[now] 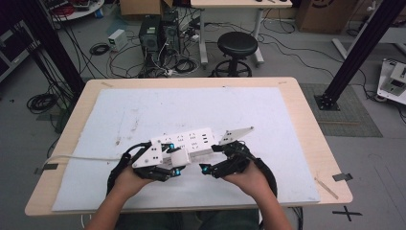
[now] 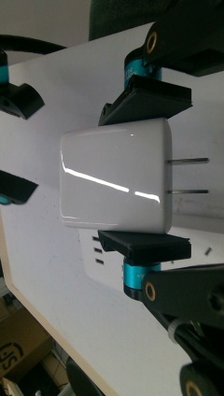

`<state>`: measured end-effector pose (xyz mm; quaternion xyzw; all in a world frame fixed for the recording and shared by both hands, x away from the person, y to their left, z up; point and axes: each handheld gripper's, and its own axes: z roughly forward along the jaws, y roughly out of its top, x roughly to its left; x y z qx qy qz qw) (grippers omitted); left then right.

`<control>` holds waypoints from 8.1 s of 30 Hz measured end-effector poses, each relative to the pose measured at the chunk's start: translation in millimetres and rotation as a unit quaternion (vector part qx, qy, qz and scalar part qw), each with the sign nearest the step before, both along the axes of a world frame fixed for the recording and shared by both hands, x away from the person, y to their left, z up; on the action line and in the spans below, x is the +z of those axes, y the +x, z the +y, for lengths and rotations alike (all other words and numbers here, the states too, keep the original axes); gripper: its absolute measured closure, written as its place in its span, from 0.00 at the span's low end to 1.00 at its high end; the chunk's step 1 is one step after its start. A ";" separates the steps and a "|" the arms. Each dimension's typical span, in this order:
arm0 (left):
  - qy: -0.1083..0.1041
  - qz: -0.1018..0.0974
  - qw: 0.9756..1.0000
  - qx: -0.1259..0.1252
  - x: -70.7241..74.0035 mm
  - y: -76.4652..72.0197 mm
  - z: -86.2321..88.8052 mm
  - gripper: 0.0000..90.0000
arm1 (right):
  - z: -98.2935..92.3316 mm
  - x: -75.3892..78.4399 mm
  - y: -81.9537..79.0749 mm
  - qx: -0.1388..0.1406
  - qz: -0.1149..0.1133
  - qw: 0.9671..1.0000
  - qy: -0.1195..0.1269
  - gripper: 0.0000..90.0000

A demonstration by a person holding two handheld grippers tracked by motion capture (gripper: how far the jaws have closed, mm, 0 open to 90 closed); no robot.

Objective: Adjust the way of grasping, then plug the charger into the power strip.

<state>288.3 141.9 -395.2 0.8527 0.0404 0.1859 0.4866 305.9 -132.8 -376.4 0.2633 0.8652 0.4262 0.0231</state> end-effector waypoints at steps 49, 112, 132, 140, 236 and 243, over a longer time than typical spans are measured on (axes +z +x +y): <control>0.013 -0.101 0.995 -0.009 -1.1 -19.4 -27.4 0.47 | 16.1 -34.2 19.2 0.059 0.193 0.961 0.192 0.60; 0.019 -0.028 0.991 0.127 23.0 -0.7 46.6 0.19 | 1.4 24.2 41.4 -0.152 0.085 0.980 0.093 0.71; 0.109 0.035 0.983 0.140 36.2 11.7 76.4 0.19 | 12.7 60.8 73.7 -0.099 0.066 0.979 -0.166 0.71; 0.156 0.071 0.974 0.151 56.4 32.6 98.3 0.19 | 9.8 69.6 77.8 -0.074 0.070 0.977 -0.188 0.71; 0.228 0.139 0.948 0.175 61.0 41.6 123.6 0.20 | 130.1 12.2 150.5 0.324 -0.038 0.849 -0.416 0.71; 0.231 0.140 0.947 0.174 58.8 44.8 119.8 0.20 | 129.7 11.4 151.8 0.317 -0.033 0.853 -0.413 0.71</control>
